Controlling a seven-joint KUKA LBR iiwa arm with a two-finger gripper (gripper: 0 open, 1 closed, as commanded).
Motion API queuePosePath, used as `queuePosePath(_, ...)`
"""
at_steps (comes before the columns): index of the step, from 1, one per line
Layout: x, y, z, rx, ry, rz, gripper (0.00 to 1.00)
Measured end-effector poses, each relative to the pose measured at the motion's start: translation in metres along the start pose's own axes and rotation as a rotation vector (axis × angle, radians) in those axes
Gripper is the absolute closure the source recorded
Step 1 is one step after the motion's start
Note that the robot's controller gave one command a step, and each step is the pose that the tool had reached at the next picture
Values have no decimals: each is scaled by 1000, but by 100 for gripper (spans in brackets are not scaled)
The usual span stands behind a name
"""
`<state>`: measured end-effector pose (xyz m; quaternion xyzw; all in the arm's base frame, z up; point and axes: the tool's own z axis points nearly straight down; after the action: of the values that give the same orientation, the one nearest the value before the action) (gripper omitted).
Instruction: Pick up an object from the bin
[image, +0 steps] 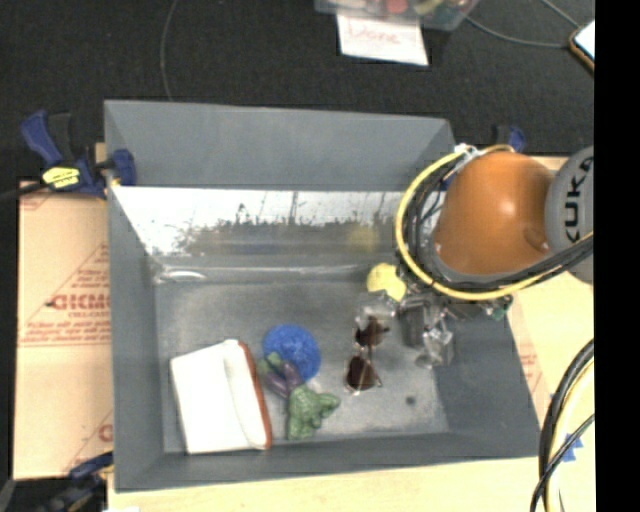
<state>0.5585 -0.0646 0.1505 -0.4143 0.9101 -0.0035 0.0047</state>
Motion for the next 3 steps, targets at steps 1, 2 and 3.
queuePosePath(1, -6, 14, 80, -3, 1, -72, 0)
queuePosePath(2, -19, 2, 79, 13, -5, -709, 100)
queuePosePath(3, -19, 2, 79, 13, -6, -708, 100)
